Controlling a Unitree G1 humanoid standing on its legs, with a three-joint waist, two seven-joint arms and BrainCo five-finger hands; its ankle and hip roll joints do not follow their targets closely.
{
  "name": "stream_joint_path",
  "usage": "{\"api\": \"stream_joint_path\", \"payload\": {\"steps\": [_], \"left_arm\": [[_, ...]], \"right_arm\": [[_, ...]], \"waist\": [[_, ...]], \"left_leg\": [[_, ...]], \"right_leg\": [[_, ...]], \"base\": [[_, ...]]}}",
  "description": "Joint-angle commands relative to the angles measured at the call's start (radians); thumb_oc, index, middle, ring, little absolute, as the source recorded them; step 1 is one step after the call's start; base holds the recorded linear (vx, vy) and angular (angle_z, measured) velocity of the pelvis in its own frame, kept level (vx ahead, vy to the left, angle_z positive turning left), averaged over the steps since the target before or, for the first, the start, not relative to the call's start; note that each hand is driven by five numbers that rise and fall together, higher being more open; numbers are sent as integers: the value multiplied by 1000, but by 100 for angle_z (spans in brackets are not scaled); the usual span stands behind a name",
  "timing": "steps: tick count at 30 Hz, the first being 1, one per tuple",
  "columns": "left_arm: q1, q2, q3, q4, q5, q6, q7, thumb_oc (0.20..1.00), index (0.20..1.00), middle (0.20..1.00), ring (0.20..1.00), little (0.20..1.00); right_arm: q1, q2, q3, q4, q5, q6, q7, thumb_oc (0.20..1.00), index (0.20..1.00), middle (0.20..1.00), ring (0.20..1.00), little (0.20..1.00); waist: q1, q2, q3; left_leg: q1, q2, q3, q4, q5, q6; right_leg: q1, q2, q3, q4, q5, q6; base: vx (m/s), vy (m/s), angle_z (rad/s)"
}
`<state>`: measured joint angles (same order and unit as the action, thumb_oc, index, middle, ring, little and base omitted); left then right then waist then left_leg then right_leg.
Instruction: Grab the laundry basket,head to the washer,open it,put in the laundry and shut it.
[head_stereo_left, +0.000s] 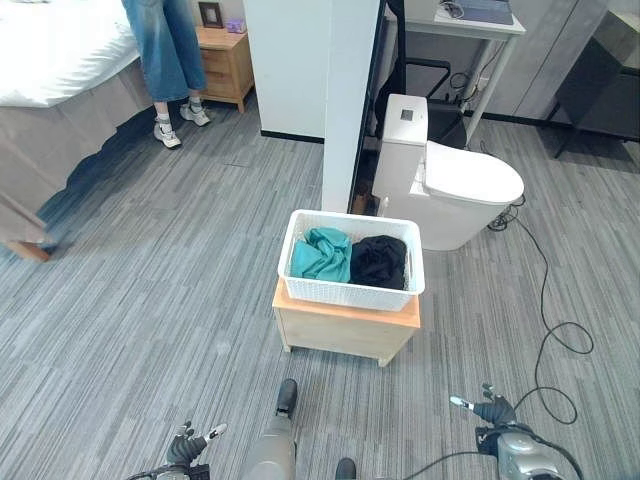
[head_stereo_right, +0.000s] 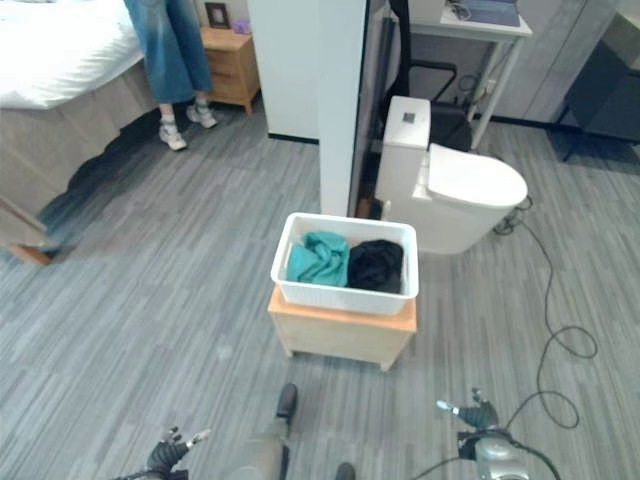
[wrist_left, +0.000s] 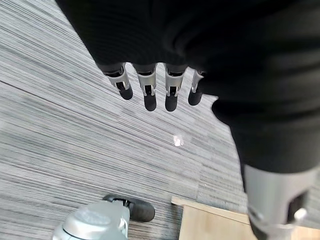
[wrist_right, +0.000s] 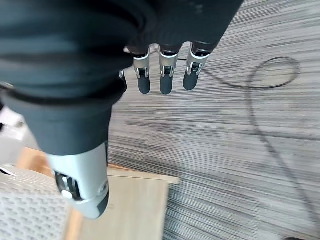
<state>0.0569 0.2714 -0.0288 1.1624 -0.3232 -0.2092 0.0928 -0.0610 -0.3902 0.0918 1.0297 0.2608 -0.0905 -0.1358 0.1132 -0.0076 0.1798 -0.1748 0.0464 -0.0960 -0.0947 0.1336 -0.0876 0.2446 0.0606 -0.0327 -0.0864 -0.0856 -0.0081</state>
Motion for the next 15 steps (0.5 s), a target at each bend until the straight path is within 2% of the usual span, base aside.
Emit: {"api": "stream_joint_path", "payload": {"steps": [1,3,4,5,6,7,8,9,10,12,13,15], "left_arm": [[-2,27,4,21,-34,-26,-3,1000,1000,1000,1000,1000],[-15,46,0,23,-25,-17,-5,1000,1000,1000,1000,1000],[-26,58,-11,25,-15,-16,-1,1000,1000,1000,1000,1000],[-29,61,-13,25,-14,-17,3,1000,1000,1000,1000,1000],[-29,62,-13,26,-14,-17,3,1000,1000,1000,1000,1000],[-26,64,-14,12,-17,-19,8,1000,1000,1000,1000,1000],[-26,64,-13,12,-17,-19,8,1000,1000,1000,1000,1000],[-15,68,-6,-17,-32,-29,12,1000,1000,1000,1000,1000],[-8,69,3,-25,-45,-35,18,1000,1000,1000,1000,1000],[0,69,16,-64,-75,-47,31,1000,1000,1000,1000,1000],[7,75,21,-101,-92,-49,27,1000,1000,1000,1000,1000],[61,83,65,-248,-142,-53,26,1000,1000,1000,1000,1000]], "right_arm": [[25,-5,-22,-10,-1,-24,-16,1000,1000,1000,1000,1000],[12,17,-14,15,2,-14,-8,1000,1000,1000,1000,1000],[-12,39,-2,37,11,-9,-8,1000,1000,1000,1000,1000],[-21,54,1,51,17,-8,-11,1000,1000,1000,1000,1000],[-21,54,1,52,17,-9,-11,1000,1000,1000,1000,1000],[-20,64,1,61,23,-8,-15,1000,1000,1000,1000,1000],[-20,64,1,61,23,-8,-15,1000,1000,1000,1000,1000],[-20,69,-12,79,39,-7,-25,1000,1000,1000,1000,1000],[-26,71,-28,101,54,-6,-37,1000,1000,1000,1000,1000],[-26,74,-67,121,103,-7,-53,1000,1000,1000,1000,1000],[-20,72,-96,119,134,-11,-59,1000,1000,1000,1000,1000],[14,53,-144,54,135,-12,-89,1000,1000,1000,1000,1000]], "waist": [[57,-47,-57],[53,-45,-41],[35,-25,-22],[34,-16,-23],[33,-17,-21],[34,-13,-25],[33,-12,-23],[34,-4,-31],[33,-1,-34],[19,-3,-29],[19,-14,-24],[25,-31,-40]], "left_leg": [[-32,-20,-7,99,9,46],[-14,-30,6,137,-20,74],[25,-29,5,129,-39,97],[51,-25,9,111,-48,102],[55,-27,9,109,-48,102],[83,-26,8,88,-57,100],[85,-26,8,88,-57,100],[112,-11,9,68,-76,90],[122,-2,12,62,-87,84],[145,-4,3,56,-103,82],[149,-17,1,62,-116,82],[162,-22,13,42,-118,73]], "right_leg": [[-60,-111,14,166,-60,93],[-136,-123,14,387,-19,119],[-243,-127,9,557,55,142],[-273,-152,-20,564,66,149],[-271,-154,-21,566,64,149],[-266,-190,-76,493,52,141],[-264,-190,-77,492,52,141],[-261,-250,-166,349,51,128],[-282,-283,-186,285,78,137],[-294,-295,-145,216,129,157],[-273,-290,-119,175,121,162],[-234,-297,-151,135,140,184]], "base": [[336,210,-90],[252,217,-58],[219,199,-13],[170,137,-2],[167,26,-7],[94,-2,-3],[228,-59,11],[187,-109,13],[246,-140,12],[163,-107,5],[140,-91,13],[132,-88,47]]}}
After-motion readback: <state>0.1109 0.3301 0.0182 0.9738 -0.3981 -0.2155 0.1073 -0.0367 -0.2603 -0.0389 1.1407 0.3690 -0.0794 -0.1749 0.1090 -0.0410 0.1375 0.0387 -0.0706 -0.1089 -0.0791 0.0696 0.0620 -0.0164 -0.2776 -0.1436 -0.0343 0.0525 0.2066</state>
